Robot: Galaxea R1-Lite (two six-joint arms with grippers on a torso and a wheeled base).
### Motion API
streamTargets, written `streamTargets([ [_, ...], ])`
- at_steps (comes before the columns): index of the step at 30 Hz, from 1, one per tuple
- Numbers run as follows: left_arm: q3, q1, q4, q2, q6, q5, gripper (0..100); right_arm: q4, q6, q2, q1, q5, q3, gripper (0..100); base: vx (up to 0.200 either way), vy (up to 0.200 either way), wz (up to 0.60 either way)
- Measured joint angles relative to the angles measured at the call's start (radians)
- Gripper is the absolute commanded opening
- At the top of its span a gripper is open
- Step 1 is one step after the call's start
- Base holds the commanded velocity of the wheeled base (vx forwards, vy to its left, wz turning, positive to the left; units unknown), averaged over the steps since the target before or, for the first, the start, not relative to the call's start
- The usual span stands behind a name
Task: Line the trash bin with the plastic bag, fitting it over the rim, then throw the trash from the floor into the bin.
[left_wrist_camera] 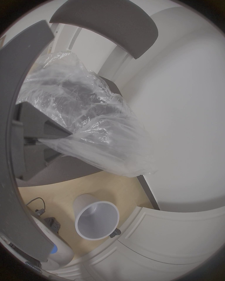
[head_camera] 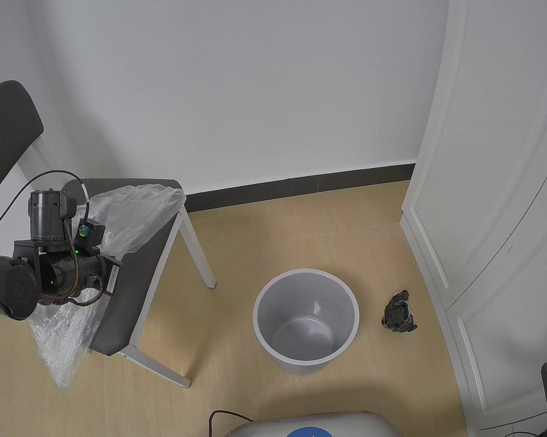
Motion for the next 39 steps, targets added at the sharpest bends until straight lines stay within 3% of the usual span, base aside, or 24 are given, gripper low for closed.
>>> streamTargets([
  [10, 0.011, 0.008, 0.024, -0.02, -0.021, -0.064, 0, 0.0, 0.0, 0.0, 0.0, 0.0, 0.0, 100, 0.0, 0.0, 0.0],
  [21, -0.034, -0.013, 0.019, 0.006, -0.021, -0.073, 0, 0.0, 0.0, 0.0, 0.0, 0.0, 0.0, 100, 0.0, 0.0, 0.0],
  [22, -0.036, -0.014, 0.02, 0.008, -0.017, -0.072, 100, 0.0, 0.0, 0.0, 0.0, 0.0, 0.0, 100, 0.0, 0.0, 0.0],
  [26, -0.03, -0.015, 0.022, 0.015, 0.019, -0.071, 100, 0.0, 0.0, 0.0, 0.0, 0.0, 0.0, 100, 0.0, 0.0, 0.0],
  [39, -0.045, -0.026, 0.012, 0.038, -0.018, -0.068, 100, 0.0, 0.0, 0.0, 0.0, 0.0, 0.0, 100, 0.0, 0.0, 0.0],
])
